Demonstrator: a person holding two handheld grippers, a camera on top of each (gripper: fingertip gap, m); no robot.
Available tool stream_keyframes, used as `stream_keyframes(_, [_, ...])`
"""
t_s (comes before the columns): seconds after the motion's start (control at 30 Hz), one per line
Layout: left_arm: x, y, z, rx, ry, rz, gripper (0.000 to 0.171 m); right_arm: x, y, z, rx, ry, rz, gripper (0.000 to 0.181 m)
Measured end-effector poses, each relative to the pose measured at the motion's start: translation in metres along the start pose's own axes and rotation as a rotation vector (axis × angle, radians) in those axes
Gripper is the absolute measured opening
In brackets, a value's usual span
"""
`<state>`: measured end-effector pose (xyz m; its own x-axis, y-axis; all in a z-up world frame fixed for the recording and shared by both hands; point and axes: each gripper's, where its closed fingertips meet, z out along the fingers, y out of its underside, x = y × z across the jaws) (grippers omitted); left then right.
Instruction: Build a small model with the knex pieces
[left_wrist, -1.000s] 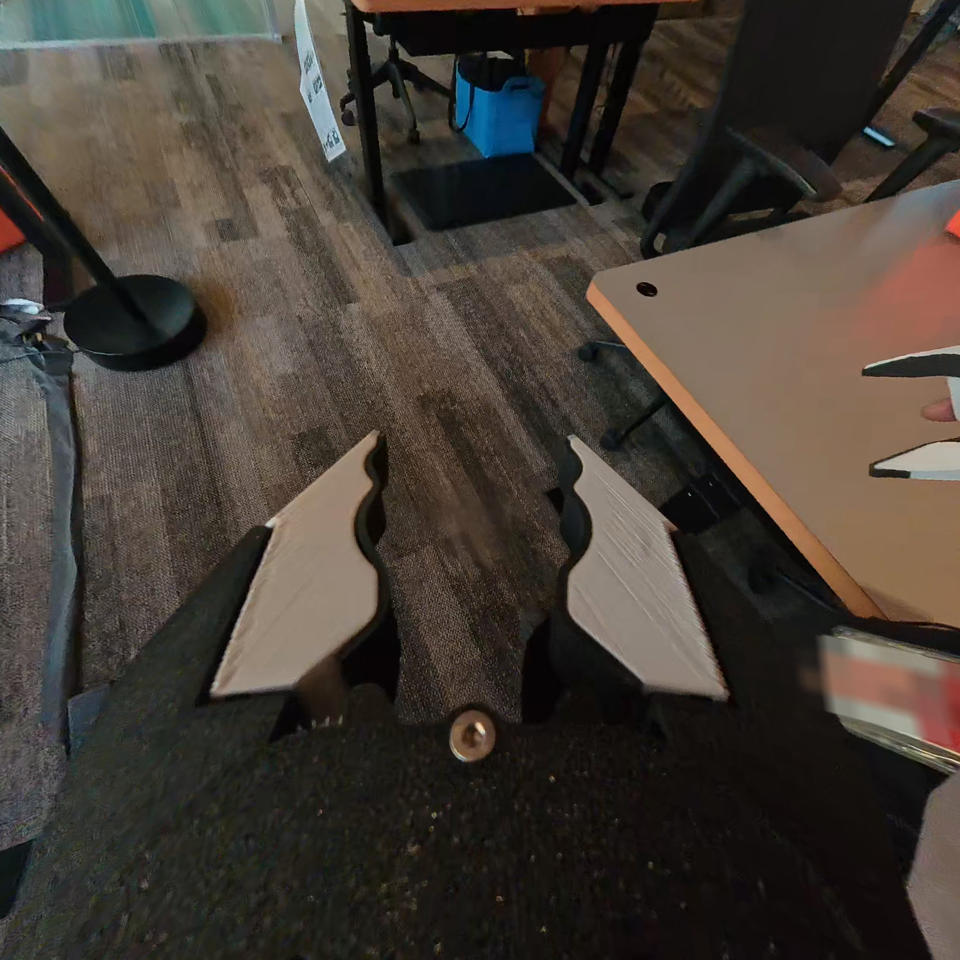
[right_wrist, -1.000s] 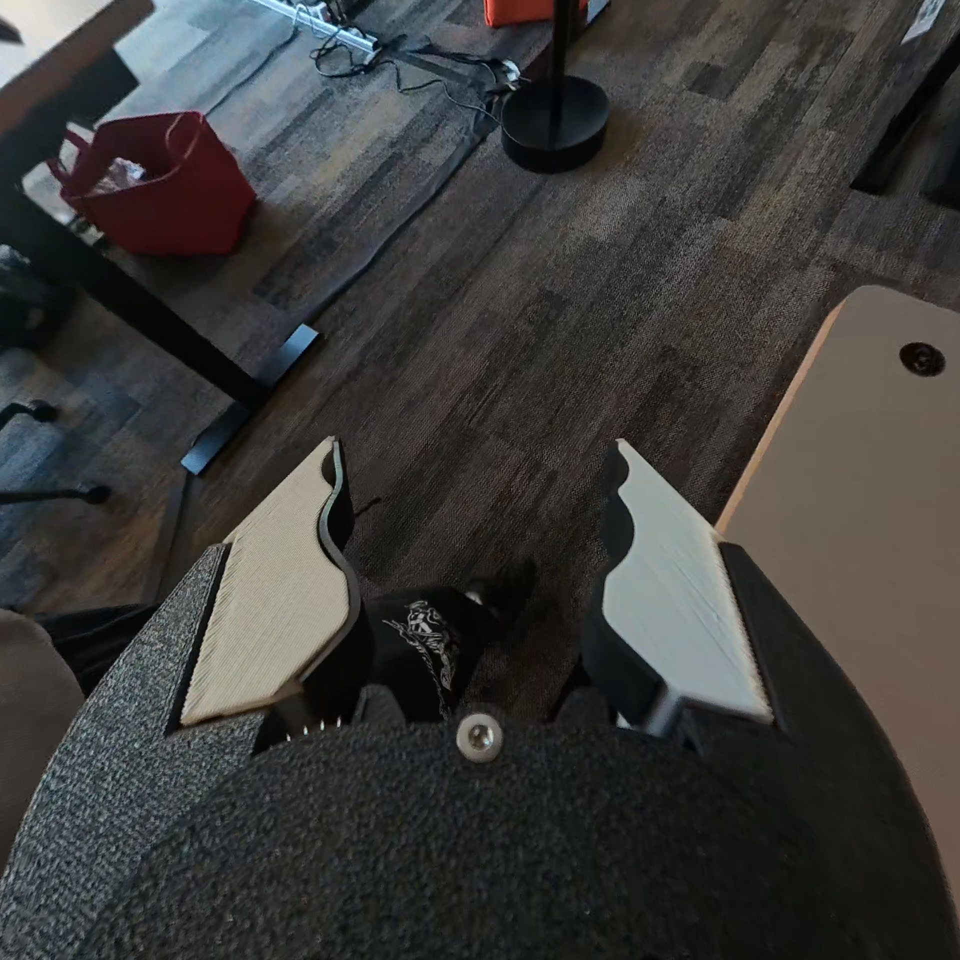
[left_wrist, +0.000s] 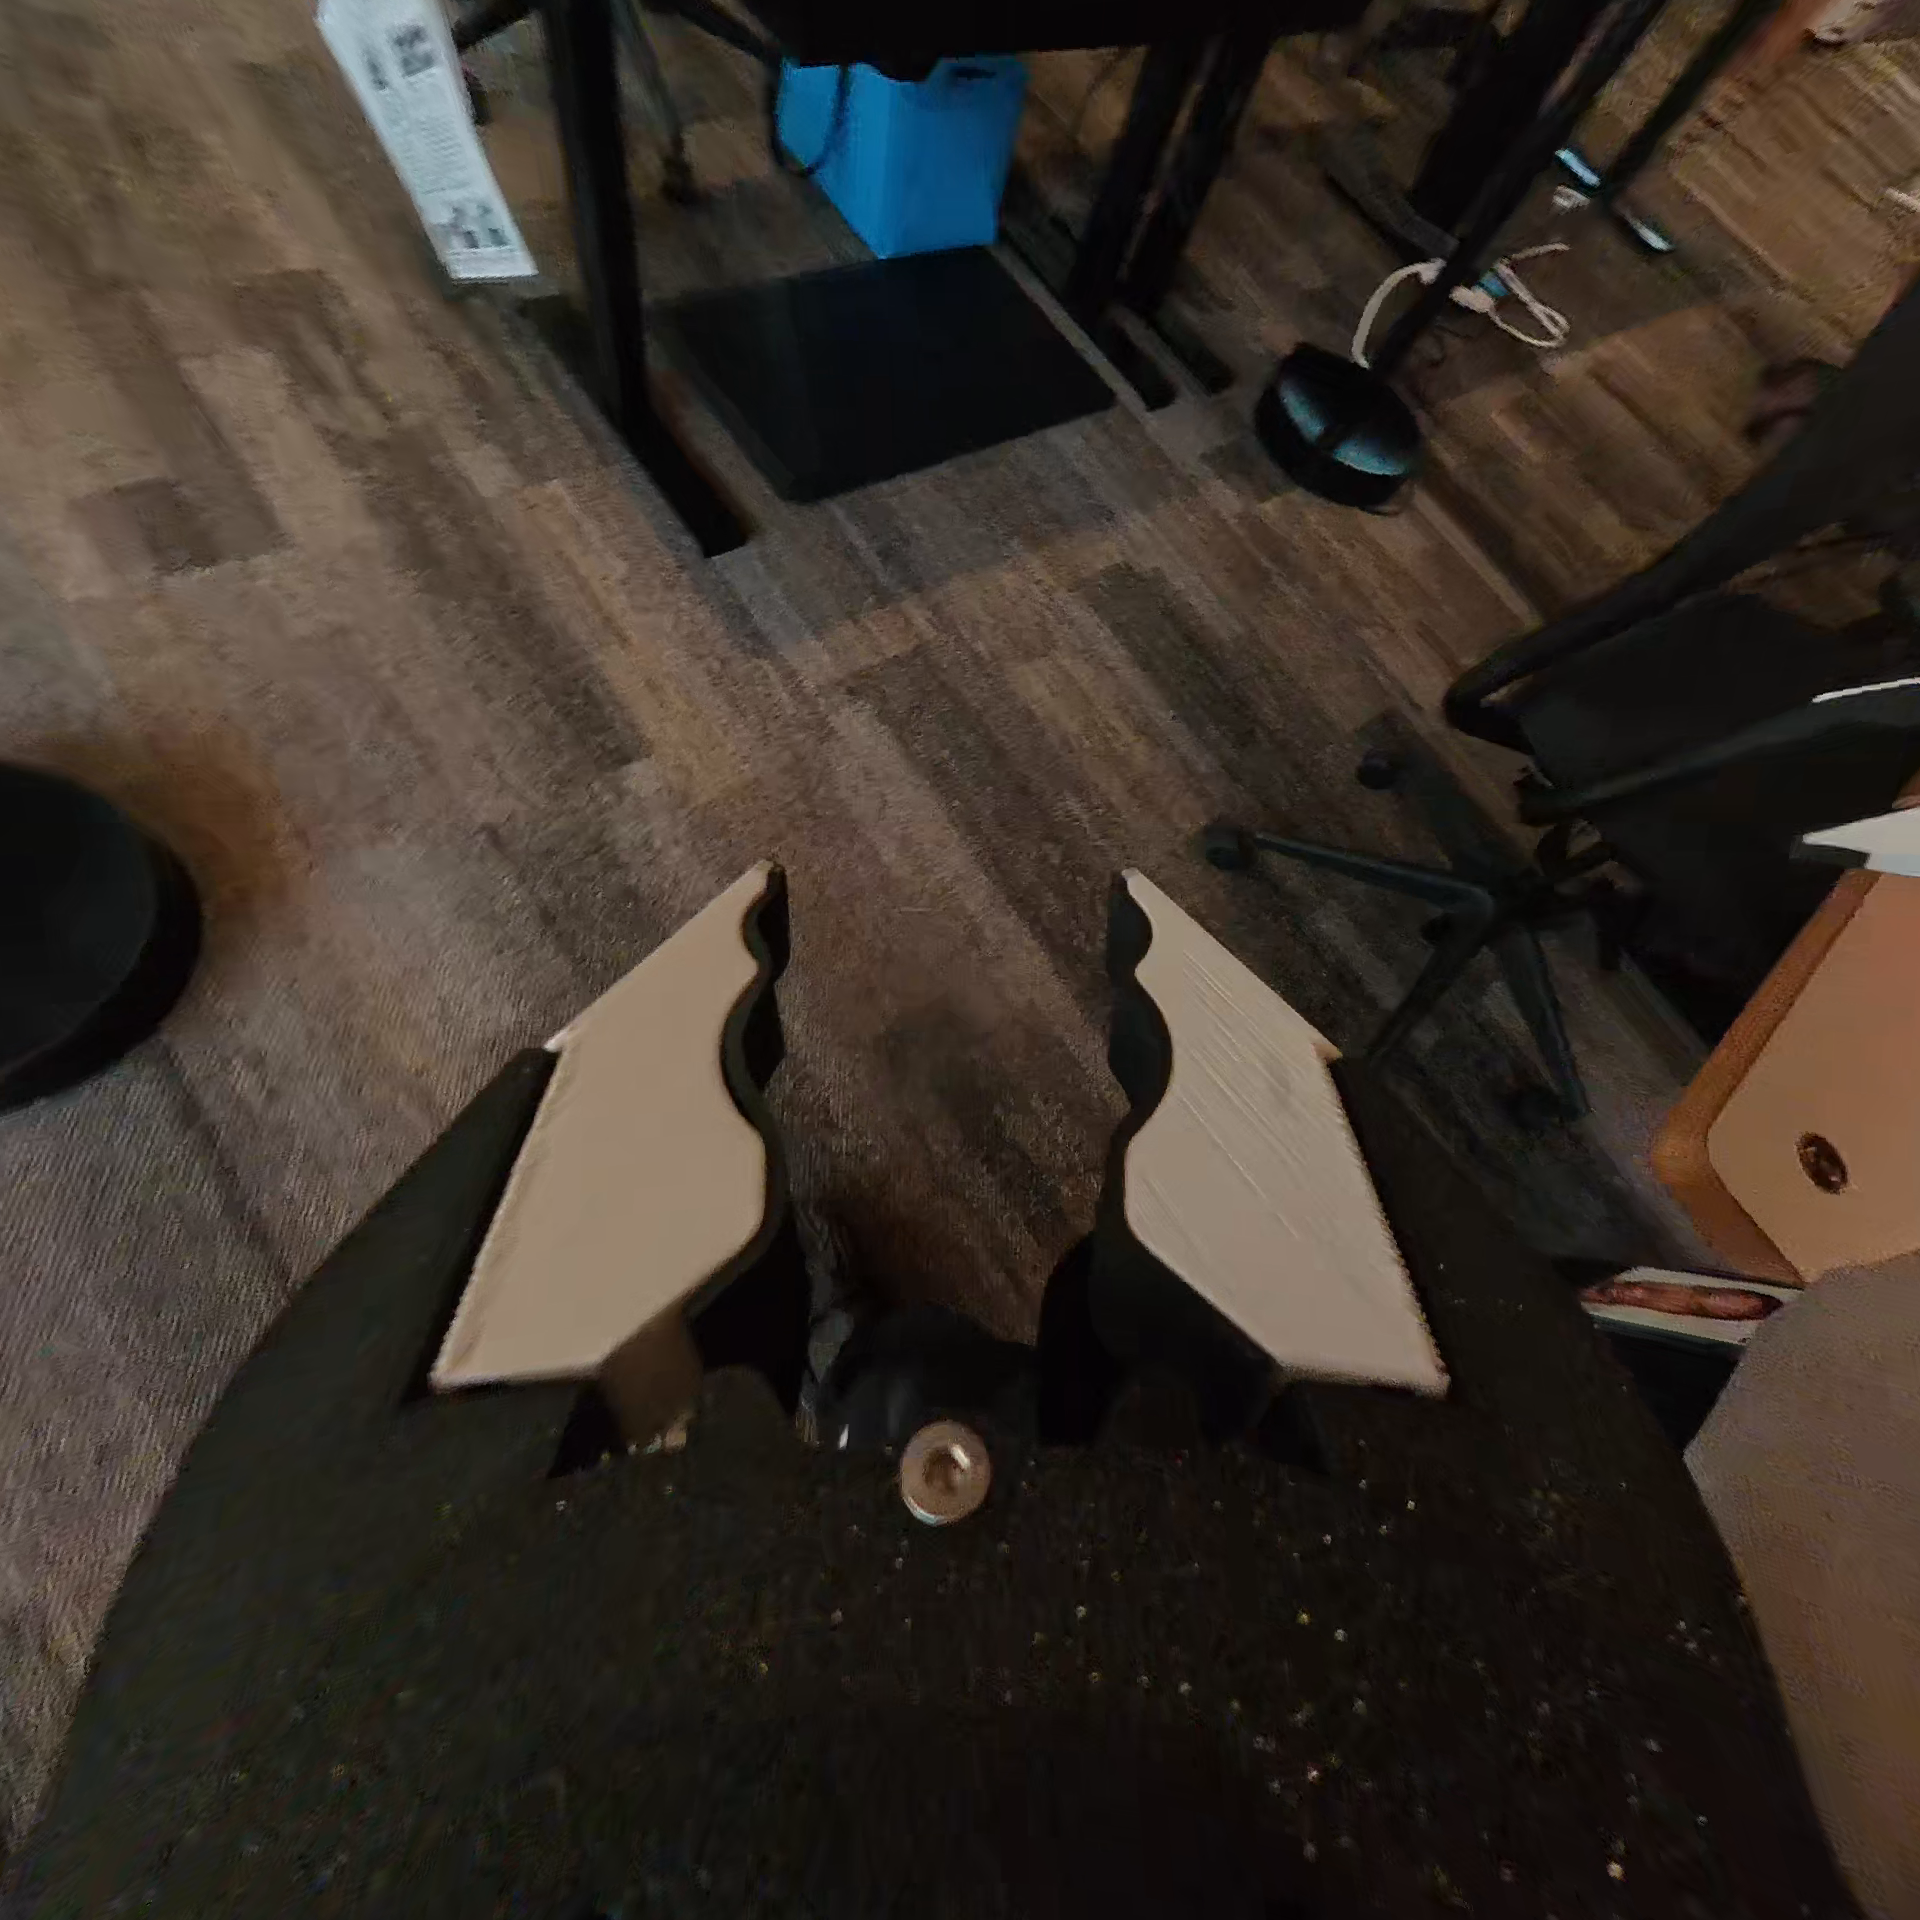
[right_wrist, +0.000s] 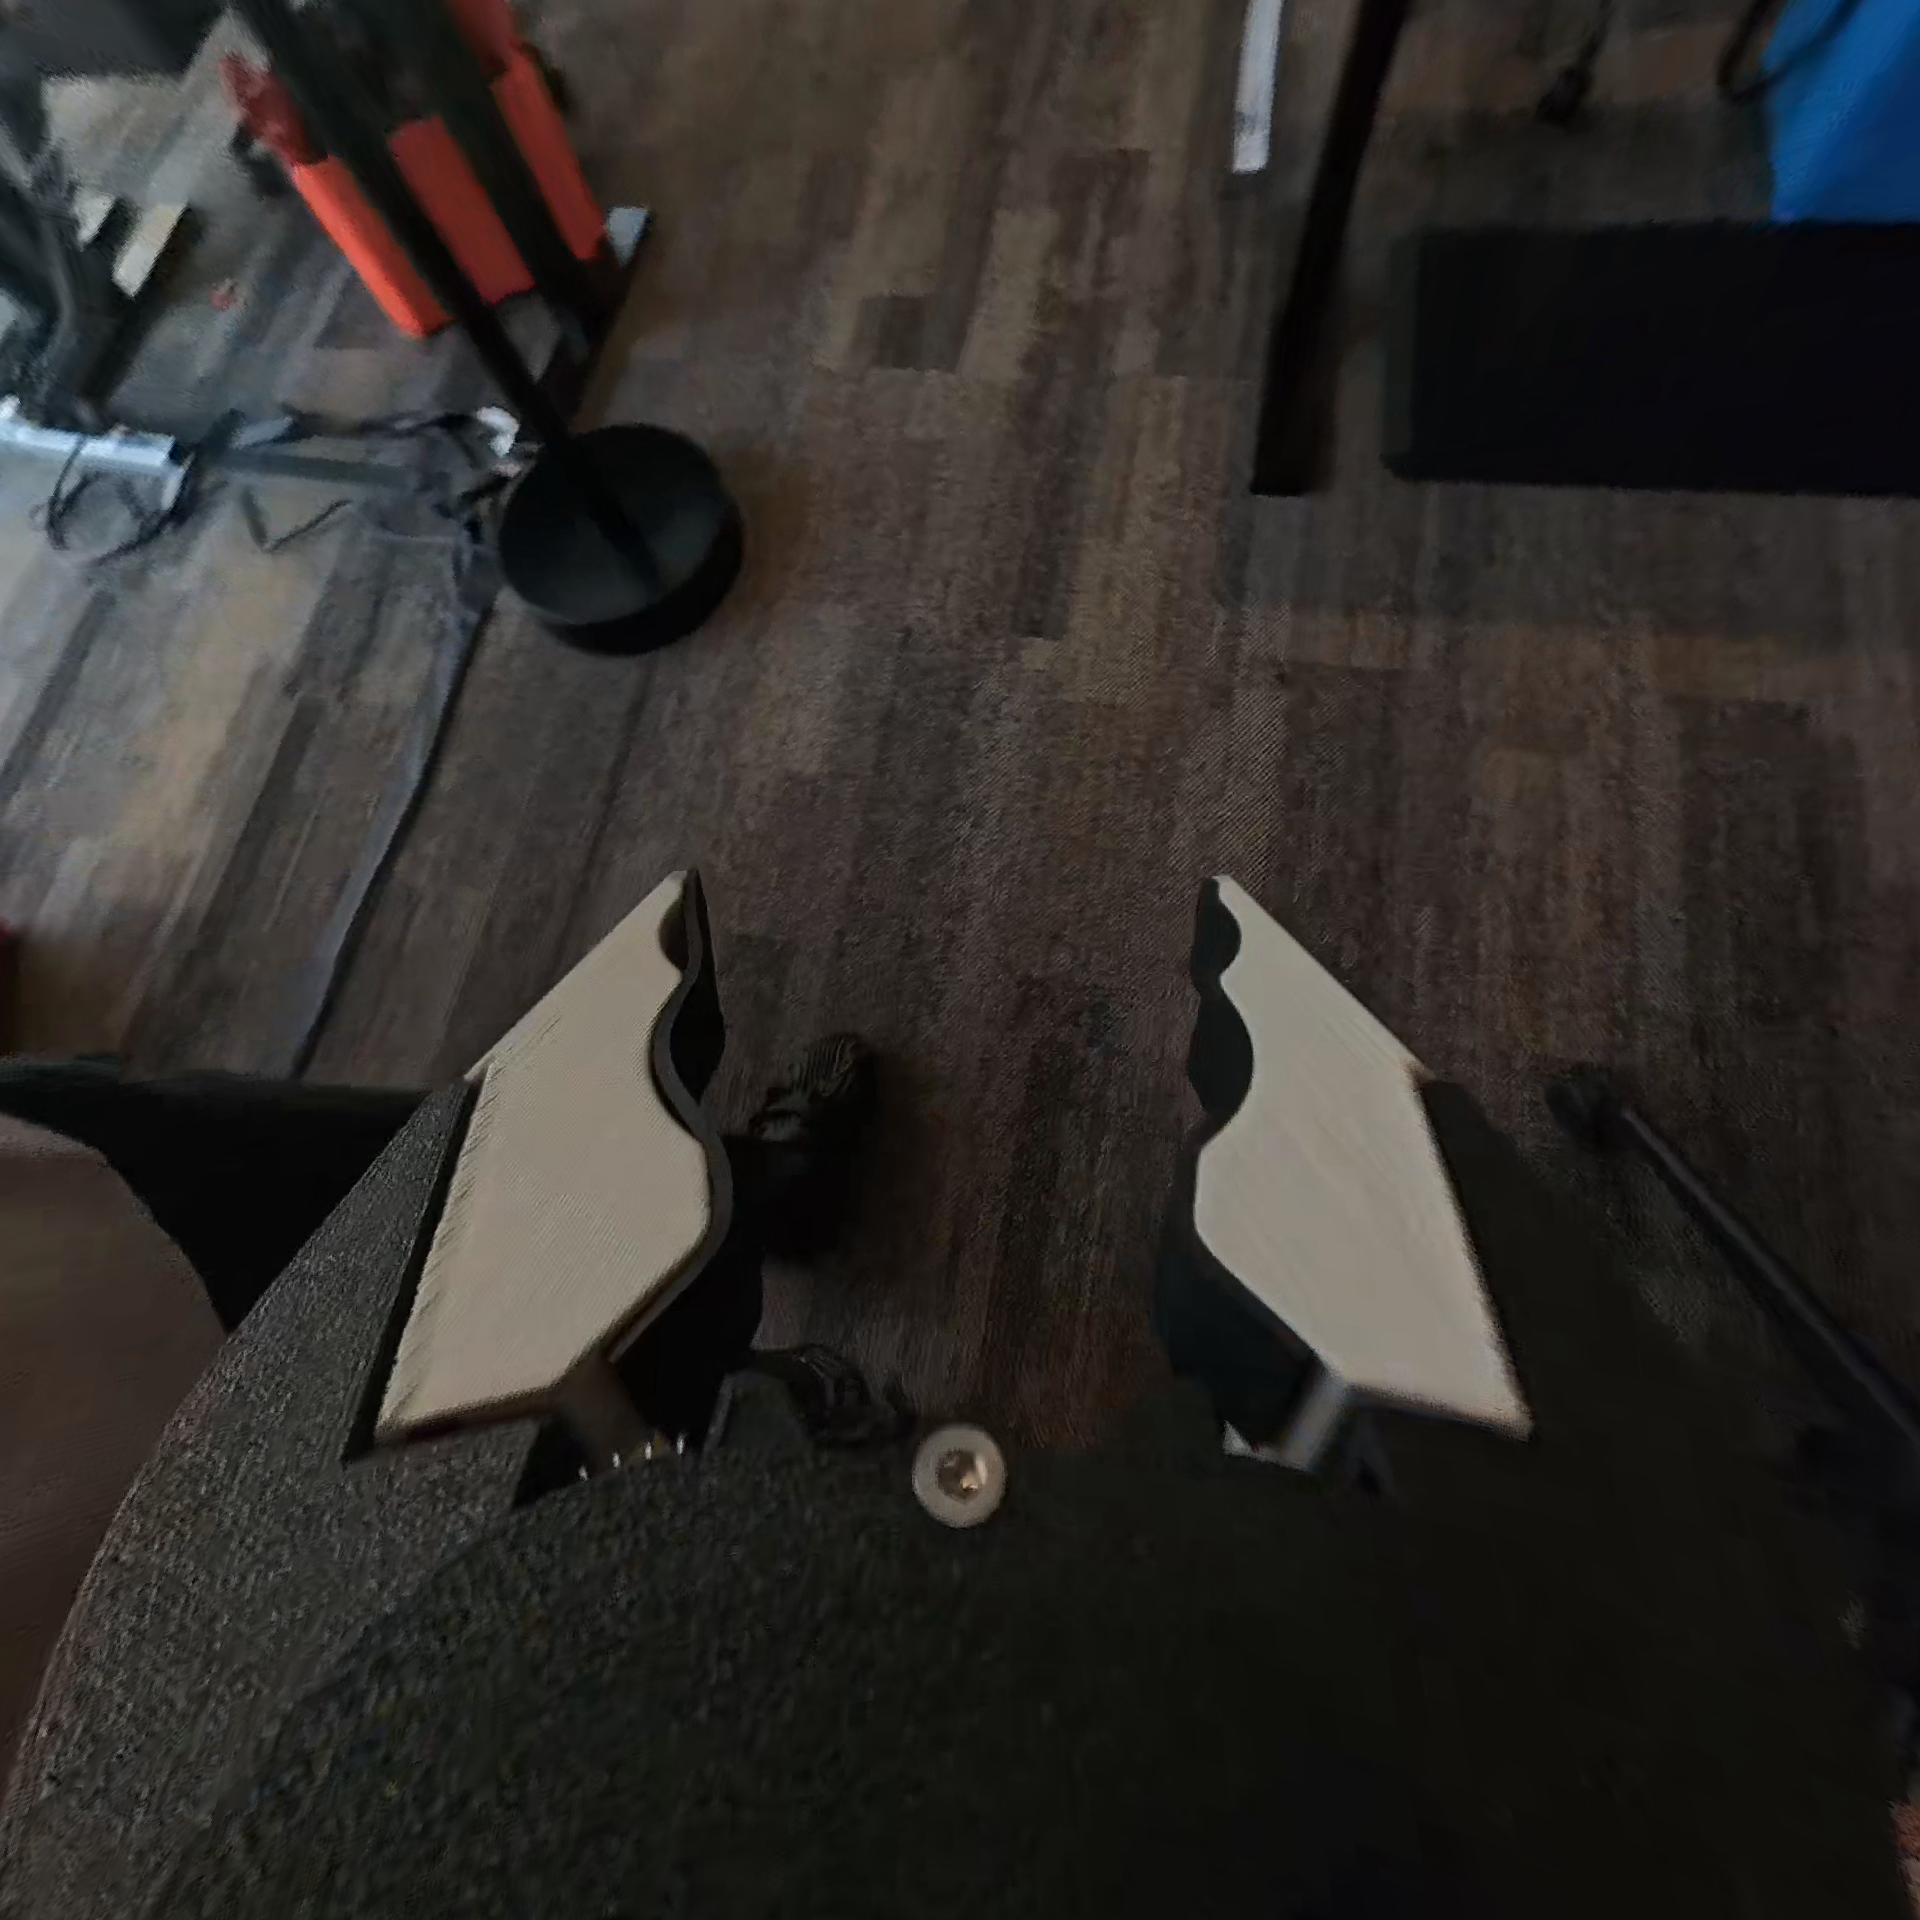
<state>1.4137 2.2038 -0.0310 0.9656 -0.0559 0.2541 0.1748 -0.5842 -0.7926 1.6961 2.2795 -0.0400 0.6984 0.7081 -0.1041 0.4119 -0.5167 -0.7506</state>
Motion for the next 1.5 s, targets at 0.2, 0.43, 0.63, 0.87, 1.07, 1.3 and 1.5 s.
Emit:
stream_keyframes(0.2, [-0.019,-0.103,0.109,-0.044,0.230,0.227,0.060,0.040,-0.048,0.047,0.012,0.135,0.070,0.092])
stream_keyframes(0.43, [0.010,-0.191,0.219,-0.012,0.364,0.228,0.061,0.109,-0.061,0.087,0.003,0.231,0.261,0.092])
stream_keyframes(0.63, [0.021,-0.224,0.299,-0.063,0.312,0.241,0.061,0.197,-0.100,0.169,0.013,0.196,0.348,0.092])
stream_keyframes(0.87, [-0.058,-0.321,0.344,-0.010,0.105,0.162,0.061,0.275,-0.225,0.261,0.061,0.062,0.148,0.093])
stream_keyframes(1.07, [-0.167,-0.350,0.323,0.042,-0.160,0.041,0.065,0.286,-0.313,0.338,0.040,-0.073,-0.083,0.093])
stream_keyframes(1.3, [-0.300,-0.330,0.300,0.020,-0.364,-0.126,0.066,0.220,-0.404,0.456,0.021,-0.230,-0.220,0.093])
stream_keyframes(1.5, [-0.436,-0.363,0.364,0.055,-0.370,-0.202,0.063,0.149,-0.490,0.570,-0.014,-0.289,-0.338,0.094])
